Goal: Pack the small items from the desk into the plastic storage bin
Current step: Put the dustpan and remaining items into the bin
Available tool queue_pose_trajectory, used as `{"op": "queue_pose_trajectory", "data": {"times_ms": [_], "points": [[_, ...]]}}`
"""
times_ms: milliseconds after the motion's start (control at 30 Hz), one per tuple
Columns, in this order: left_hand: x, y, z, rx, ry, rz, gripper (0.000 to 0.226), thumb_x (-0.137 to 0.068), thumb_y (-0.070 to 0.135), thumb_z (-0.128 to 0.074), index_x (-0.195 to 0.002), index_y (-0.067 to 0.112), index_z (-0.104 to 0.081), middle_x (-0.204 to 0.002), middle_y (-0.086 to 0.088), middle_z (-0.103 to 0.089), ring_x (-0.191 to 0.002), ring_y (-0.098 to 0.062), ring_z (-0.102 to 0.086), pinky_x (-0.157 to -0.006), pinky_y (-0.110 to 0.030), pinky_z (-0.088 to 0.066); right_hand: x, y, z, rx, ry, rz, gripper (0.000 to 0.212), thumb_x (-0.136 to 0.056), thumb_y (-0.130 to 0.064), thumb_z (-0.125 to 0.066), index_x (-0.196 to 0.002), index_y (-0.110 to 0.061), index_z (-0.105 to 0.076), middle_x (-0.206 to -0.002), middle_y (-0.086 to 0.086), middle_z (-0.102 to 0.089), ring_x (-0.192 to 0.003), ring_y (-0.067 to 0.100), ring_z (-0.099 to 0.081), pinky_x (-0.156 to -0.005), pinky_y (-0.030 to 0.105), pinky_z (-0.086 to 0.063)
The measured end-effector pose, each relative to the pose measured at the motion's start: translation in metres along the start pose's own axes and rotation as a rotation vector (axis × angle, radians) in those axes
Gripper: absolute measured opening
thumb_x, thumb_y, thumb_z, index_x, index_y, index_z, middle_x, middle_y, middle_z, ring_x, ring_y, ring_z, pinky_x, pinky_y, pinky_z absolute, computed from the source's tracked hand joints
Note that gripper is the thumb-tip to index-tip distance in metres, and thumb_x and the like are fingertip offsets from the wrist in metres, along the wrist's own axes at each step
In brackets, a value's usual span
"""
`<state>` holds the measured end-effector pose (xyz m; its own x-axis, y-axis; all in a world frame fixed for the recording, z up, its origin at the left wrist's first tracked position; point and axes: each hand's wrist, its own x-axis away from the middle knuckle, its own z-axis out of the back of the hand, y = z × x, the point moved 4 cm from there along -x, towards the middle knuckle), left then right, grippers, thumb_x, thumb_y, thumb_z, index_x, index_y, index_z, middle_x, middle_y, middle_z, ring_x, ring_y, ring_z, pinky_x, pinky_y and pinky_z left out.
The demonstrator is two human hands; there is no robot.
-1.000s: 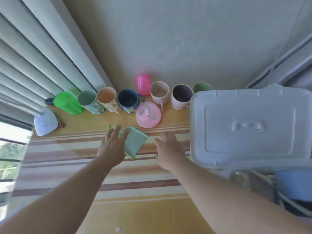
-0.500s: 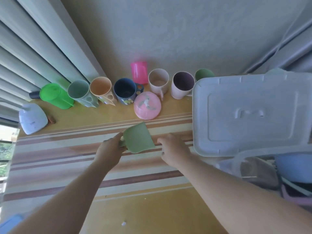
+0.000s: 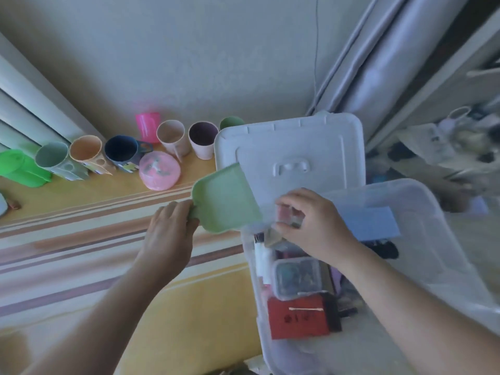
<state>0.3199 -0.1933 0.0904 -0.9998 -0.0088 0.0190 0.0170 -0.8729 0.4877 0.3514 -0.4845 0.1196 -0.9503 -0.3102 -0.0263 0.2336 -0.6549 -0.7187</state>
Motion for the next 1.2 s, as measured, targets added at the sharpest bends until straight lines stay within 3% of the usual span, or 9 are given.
{"op": "queue_pose_trajectory", "data": {"times_ms": [100,167,300,433,533,767,867,1067,1200], "points": [[0.009,0.088,-0.013,0.044,0.028,-0.164,0.018,-0.101,0.015,-0.055,-0.117,0.008,-0.060,-0.099,-0.007,-0.059,-0.094,-0.032,-0.049,-0.086,-0.038,-0.038,0.050,0.073,0.048,0.146,0.018,-0.159,0.029,-0.080,-0.026,-0.086,-0.106,-0.027,-0.073,-0.100,-0.015,-0.063,-0.089,0.000,-0.061,-0.080,0.019,-0.049],[0.022,0.140,-0.029,0.050,0.004,-0.298,0.020,-0.099,0.013,-0.057,-0.117,0.006,-0.062,-0.100,-0.008,-0.060,-0.093,-0.030,-0.053,-0.086,-0.040,-0.043,0.085,0.121,0.070,0.236,-0.010,-0.286,0.023,-0.081,-0.022,-0.084,-0.100,-0.026,-0.073,-0.096,-0.014,-0.061,-0.088,0.010,-0.063,-0.076,0.024,-0.047],[0.052,0.207,-0.091,-0.028,-0.226,-0.441,0.037,-0.092,0.004,-0.061,-0.129,0.008,-0.061,-0.121,-0.011,-0.054,-0.107,-0.032,-0.054,-0.093,-0.040,-0.047,0.136,0.190,0.080,0.410,-0.192,-0.390,0.009,-0.086,-0.015,-0.065,-0.089,-0.015,-0.074,-0.089,-0.004,-0.057,-0.089,0.027,-0.064,-0.073,0.034,-0.048],[0.075,0.228,-0.157,-0.311,-0.541,-0.313,0.062,-0.087,-0.002,-0.049,-0.146,0.013,-0.036,-0.134,-0.012,-0.036,-0.121,-0.033,-0.045,-0.097,-0.041,-0.045,0.154,0.218,0.073,0.455,-0.349,-0.384,0.019,-0.091,-0.014,-0.055,-0.090,-0.016,-0.073,-0.098,0.003,-0.057,-0.094,0.029,-0.063,-0.080,0.041,-0.050],[0.082,0.242,-0.186,-0.395,-0.607,-0.318,0.051,-0.087,-0.002,-0.050,-0.136,0.009,-0.043,-0.131,-0.015,-0.037,-0.119,-0.035,-0.045,-0.097,-0.042,-0.046,0.144,0.218,0.073,0.439,-0.342,-0.355,0.014,-0.091,-0.013,-0.056,-0.082,-0.017,-0.066,-0.094,0.002,-0.052,-0.093,0.032,-0.059,-0.075,0.042,-0.049],[0.072,0.243,-0.215,-0.522,-0.524,-0.301,0.035,-0.085,0.016,-0.062,-0.121,0.018,-0.060,-0.115,-0.009,-0.053,-0.106,-0.031,-0.047,-0.093,-0.044,-0.043,0.135,0.234,0.082,0.611,-0.293,-0.469,0.030,-0.088,0.001,-0.059,-0.108,-0.020,-0.063,-0.108,0.000,-0.052,-0.104,0.029,-0.052,-0.075,0.037,-0.052],[0.071,0.245,-0.224,-0.489,-0.492,-0.338,0.032,-0.097,0.037,-0.057,-0.121,0.017,-0.062,-0.113,-0.009,-0.060,-0.106,-0.032,-0.049,-0.095,-0.046,-0.041,0.138,0.238,0.081,0.586,-0.300,-0.456,0.031,-0.090,-0.002,-0.057,-0.114,-0.020,-0.066,-0.112,0.004,-0.057,-0.105,0.031,-0.055,-0.080,0.041,-0.054],[0.076,0.251,-0.237,-0.439,-0.490,-0.373,0.025,-0.097,0.040,-0.055,-0.113,0.024,-0.066,-0.111,-0.003,-0.063,-0.111,-0.030,-0.045,-0.091,-0.046,-0.035,0.140,0.235,0.080,0.534,-0.315,-0.444,0.028,-0.089,-0.001,-0.053,-0.107,-0.019,-0.063,-0.100,0.002,-0.055,-0.093,0.029,-0.056,-0.074,0.039,-0.050],[0.071,0.247,-0.214,-0.329,-0.403,-0.392,0.031,-0.095,0.035,-0.052,-0.123,0.026,-0.063,-0.117,-0.001,-0.060,-0.112,-0.029,-0.047,-0.096,-0.042,-0.037,0.135,0.218,0.075,0.497,-0.287,-0.403,0.018,-0.088,-0.013,-0.062,-0.088,-0.030,-0.055,-0.088,-0.009,-0.050,-0.083,0.020,-0.053,-0.063,0.036,-0.045]]}}
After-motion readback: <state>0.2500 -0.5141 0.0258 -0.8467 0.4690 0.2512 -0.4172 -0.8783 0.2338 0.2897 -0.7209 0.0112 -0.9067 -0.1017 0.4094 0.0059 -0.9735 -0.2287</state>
